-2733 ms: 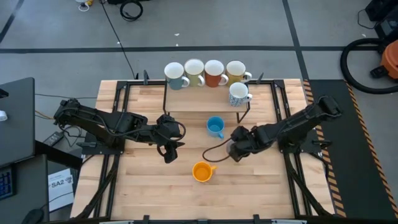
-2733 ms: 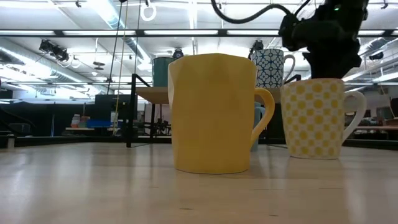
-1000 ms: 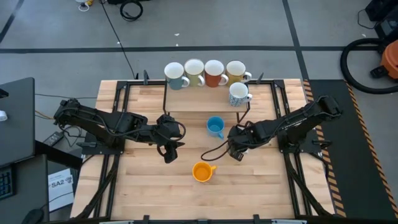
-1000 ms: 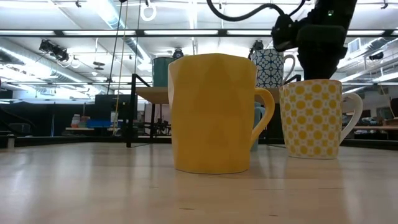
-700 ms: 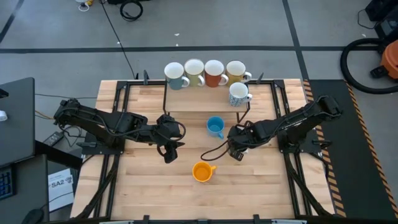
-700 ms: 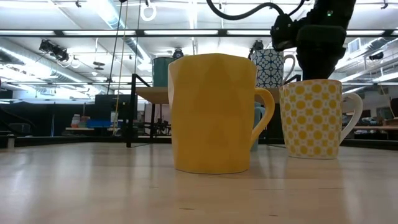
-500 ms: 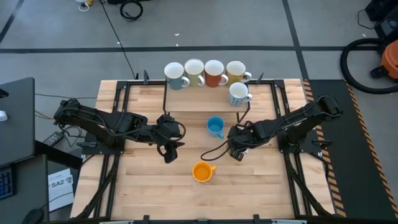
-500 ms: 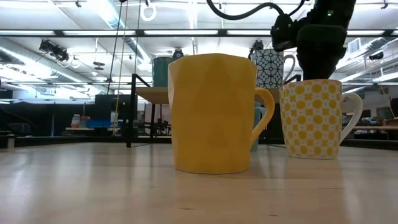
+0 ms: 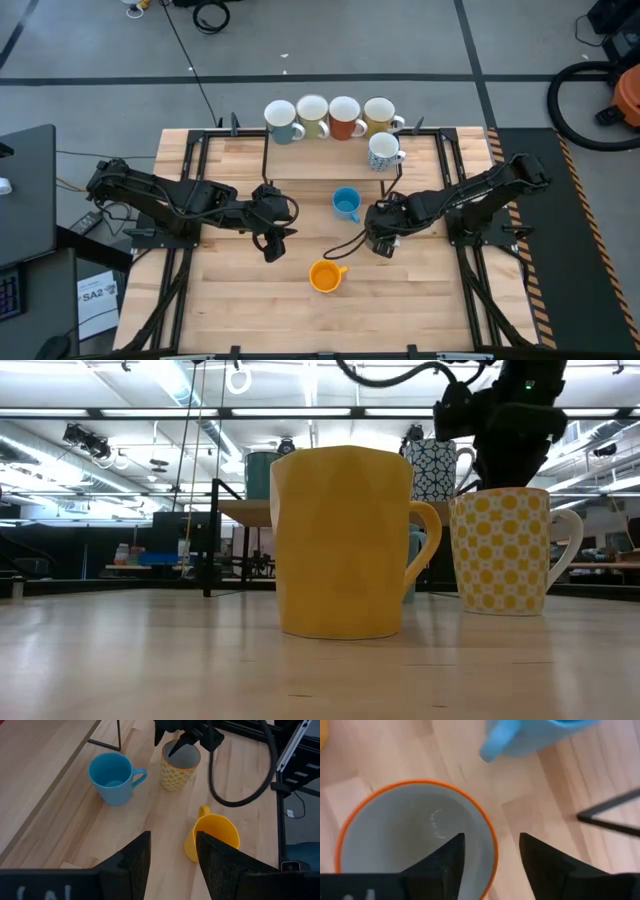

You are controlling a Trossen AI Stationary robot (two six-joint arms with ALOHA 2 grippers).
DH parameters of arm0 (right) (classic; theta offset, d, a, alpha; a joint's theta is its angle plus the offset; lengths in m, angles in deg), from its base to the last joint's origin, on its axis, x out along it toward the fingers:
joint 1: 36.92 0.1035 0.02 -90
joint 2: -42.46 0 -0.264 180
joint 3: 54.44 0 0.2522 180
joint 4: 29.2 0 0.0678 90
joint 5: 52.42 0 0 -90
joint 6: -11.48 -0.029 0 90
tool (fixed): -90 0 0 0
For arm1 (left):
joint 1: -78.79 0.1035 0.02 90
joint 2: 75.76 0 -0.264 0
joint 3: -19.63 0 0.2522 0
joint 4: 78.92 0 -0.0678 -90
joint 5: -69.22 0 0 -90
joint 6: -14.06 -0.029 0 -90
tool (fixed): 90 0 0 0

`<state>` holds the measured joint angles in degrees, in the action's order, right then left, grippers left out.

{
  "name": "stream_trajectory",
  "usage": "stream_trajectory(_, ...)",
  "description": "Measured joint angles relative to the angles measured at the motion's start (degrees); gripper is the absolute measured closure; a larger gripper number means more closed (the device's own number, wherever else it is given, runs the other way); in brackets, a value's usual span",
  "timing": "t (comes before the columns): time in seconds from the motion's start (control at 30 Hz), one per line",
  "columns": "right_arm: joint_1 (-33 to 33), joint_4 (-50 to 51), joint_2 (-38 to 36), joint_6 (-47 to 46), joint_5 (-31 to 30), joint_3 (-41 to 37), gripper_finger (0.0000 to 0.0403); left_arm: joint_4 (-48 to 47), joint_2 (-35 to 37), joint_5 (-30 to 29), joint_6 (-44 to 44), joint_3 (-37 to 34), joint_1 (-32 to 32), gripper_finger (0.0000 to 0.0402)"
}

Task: Place coffee mugs
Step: Put the yellow patterned mug on the shelf

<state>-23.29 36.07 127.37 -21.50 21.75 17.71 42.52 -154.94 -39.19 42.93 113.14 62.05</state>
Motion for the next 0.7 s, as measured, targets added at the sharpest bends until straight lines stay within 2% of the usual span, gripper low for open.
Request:
stream_trajectory(0.13,0.0,-1.15,0.0,8.41,0.32,0.0,0.0198,0.0,0.02,0.02,0.02,0.0,-0.01,0.0237)
stream_trajectory(0.43,-0.09,-8.98,0.0,26.3,0.46,0.0,0.0199,0.0,0.0,0.01,0.02,0.0,0.01,0.0237)
stream_trajectory(0.7,-2.9,-9.89,0.11,30.21,6.84,0.0,0.02,0.0,0.01,0.01,0.02,0.0,0.0,0.0237)
